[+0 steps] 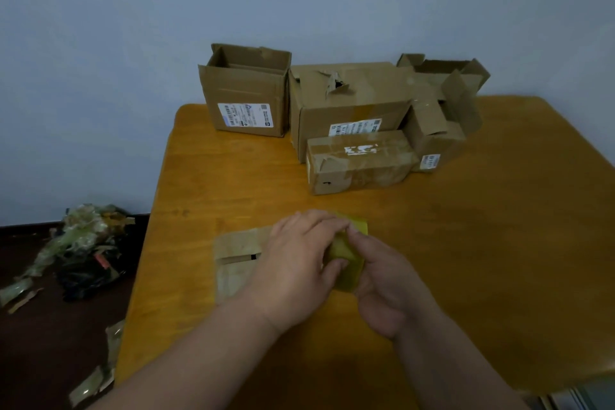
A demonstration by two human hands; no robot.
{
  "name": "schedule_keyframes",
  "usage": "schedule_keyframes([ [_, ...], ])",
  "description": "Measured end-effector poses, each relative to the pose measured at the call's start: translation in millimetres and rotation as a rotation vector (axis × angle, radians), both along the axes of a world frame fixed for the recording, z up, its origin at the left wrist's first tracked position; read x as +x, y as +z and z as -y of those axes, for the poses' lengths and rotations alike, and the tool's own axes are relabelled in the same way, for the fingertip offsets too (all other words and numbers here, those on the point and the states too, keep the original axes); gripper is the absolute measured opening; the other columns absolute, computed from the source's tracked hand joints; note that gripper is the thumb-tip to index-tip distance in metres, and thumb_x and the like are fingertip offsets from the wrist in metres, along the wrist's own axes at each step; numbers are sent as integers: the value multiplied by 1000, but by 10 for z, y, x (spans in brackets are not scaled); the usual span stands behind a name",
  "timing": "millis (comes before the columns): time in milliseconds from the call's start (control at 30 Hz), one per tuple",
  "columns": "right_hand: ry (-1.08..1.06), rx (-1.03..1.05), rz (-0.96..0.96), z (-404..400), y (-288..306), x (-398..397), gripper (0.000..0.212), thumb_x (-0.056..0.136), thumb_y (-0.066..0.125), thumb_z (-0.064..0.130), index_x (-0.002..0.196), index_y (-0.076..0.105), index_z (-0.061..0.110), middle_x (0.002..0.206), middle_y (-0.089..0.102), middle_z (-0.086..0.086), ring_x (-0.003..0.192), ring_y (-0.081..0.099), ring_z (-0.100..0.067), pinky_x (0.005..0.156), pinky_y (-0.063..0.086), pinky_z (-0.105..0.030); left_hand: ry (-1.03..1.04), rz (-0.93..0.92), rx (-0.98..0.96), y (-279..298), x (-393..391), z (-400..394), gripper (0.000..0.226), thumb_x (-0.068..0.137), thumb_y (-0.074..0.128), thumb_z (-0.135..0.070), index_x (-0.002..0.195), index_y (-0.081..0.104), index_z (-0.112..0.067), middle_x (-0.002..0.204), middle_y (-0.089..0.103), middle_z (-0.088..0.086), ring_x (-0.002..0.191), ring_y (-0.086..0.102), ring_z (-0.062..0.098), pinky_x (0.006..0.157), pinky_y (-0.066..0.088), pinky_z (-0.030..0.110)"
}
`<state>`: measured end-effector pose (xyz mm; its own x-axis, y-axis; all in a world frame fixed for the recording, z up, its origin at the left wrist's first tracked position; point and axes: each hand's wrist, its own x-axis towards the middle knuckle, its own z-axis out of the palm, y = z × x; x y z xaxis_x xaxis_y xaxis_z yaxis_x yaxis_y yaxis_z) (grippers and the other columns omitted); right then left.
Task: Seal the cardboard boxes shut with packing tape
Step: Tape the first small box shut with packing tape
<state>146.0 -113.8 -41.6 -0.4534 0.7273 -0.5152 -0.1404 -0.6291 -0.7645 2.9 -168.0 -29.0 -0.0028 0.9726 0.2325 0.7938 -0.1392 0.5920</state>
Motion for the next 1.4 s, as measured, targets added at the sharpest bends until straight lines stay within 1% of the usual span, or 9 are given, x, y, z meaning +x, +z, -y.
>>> schedule_keyframes([
  [267,-48,-17,74,201,88,-50,67,69,77,63,121,68,21,128,64,-10,127,54,-30,111,37,-55,28,170,-34,56,14,43,23,78,67,-33,100,72,-27,109,62,-13,104,58,12,96,45,46],
  [567,-26,-63,72,457,211,-137,48,97,49,49,125,64,12,118,70,-12,114,64,-28,108,42,-50,-71,-99,77,219,-182,242,19,86,49,-35,83,65,-25,89,60,-7,87,57,17,94,42,41],
  [733,78,122,72,592,398,-49,45,70,62,20,109,65,-1,99,64,-15,89,57,-27,78,42,-40,-142,-192,85,335,-244,328,25,91,41,-31,85,60,-17,91,60,0,81,54,22,71,48,41],
  [833,177,245,163,666,457,-11,37,84,64,4,120,59,9,106,70,-7,94,63,-19,78,47,-29,-134,-282,92,445,-276,336,28,91,36,-32,87,59,-17,93,60,1,82,56,21,69,48,38],
  [967,292,440,320,643,495,14,18,99,55,23,117,56,20,106,72,-1,100,67,-17,83,53,-32,-52,-310,-35,602,-333,313,10,97,47,-22,96,57,-20,106,58,1,99,54,22,78,40,29],
  [1033,329,601,440,552,564,28,15,100,51,33,109,58,23,98,70,0,88,66,-12,77,52,-29,54,-266,-125,642,-320,319,4,98,50,-21,98,52,-24,115,54,0,109,51,21,83,39,28],
  [1200,405,885,650,316,623,29,18,97,52,46,94,55,28,83,67,-1,76,64,-20,68,53,-44,250,-97,-262,682,-165,238,12,100,46,-23,89,49,-24,96,51,-4,86,51,16,71,41,31],
  [1300,460,987,815,156,579,42,26,96,49,52,86,52,27,72,60,2,65,58,-17,57,44,-38,312,12,-333,674,-116,189,19,99,49,-20,81,50,-25,90,56,-1,82,54,17,64,38,29],
  [1400,515,983,796,28,607,23,34,98,46,51,82,53,22,69,55,2,63,52,-15,57,40,-36,405,420,-434,666,-175,186,23,100,50,-20,80,60,-13,87,68,11,86,64,25,76,54,37],
])
